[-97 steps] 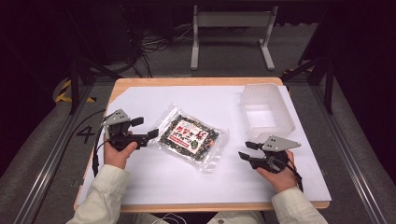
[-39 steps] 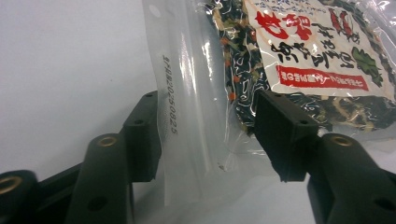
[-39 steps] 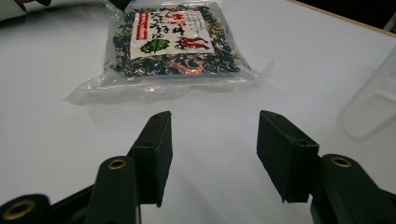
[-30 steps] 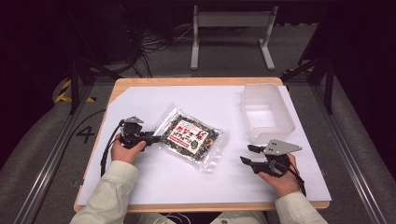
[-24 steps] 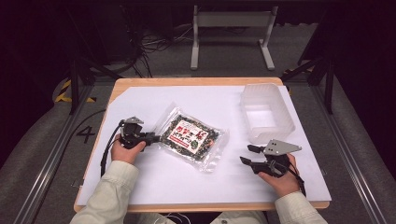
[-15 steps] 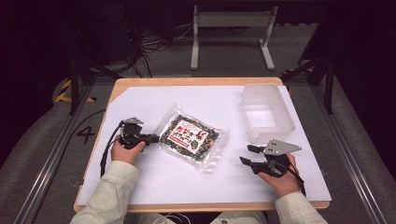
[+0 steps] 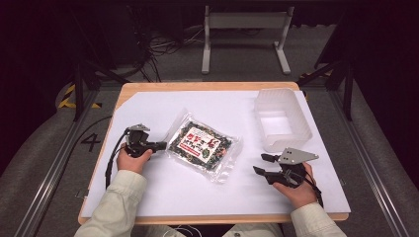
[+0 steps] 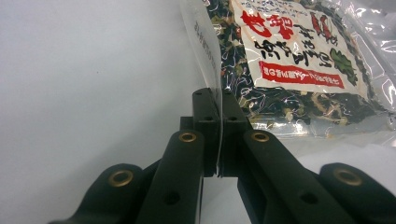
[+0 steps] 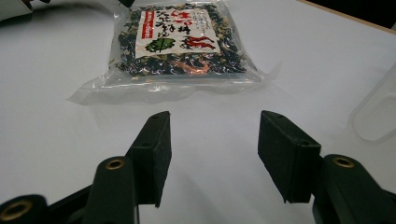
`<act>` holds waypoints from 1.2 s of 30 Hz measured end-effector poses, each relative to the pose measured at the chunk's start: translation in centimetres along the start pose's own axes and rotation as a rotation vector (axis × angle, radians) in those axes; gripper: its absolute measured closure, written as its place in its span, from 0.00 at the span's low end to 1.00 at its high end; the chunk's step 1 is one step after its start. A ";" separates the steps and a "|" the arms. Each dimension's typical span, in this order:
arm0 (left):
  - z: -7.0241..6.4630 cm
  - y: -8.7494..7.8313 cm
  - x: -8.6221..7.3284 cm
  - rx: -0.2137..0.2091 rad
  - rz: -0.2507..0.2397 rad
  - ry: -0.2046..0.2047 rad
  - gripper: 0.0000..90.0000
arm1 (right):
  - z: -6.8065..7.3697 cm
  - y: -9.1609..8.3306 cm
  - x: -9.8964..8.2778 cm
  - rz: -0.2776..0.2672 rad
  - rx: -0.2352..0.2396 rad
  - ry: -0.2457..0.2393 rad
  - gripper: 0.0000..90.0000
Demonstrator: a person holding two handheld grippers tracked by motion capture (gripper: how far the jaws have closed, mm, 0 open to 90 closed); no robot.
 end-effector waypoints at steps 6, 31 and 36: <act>-0.2 -0.3 0.3 0.015 -0.016 0.016 0.99 | 0.0 0.0 0.0 0.000 0.001 0.002 0.49; -6.3 -8.9 4.8 -0.142 -0.315 0.157 0.99 | 0.0 -0.6 0.6 -0.043 -0.012 0.013 0.51; -8.1 -10.7 5.6 -0.165 -0.362 0.204 0.99 | 0.1 -0.7 0.8 -0.055 -0.011 0.016 0.51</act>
Point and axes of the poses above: each handheld gripper's, and its own axes: y roughly forward along the jaws, x roughly out of its top, z roughly to its left, the point moved 7 cm from there along y, roughly forward along the jaws, and after that the axes turned 2 degrees about -y, right-handed, at the moved point
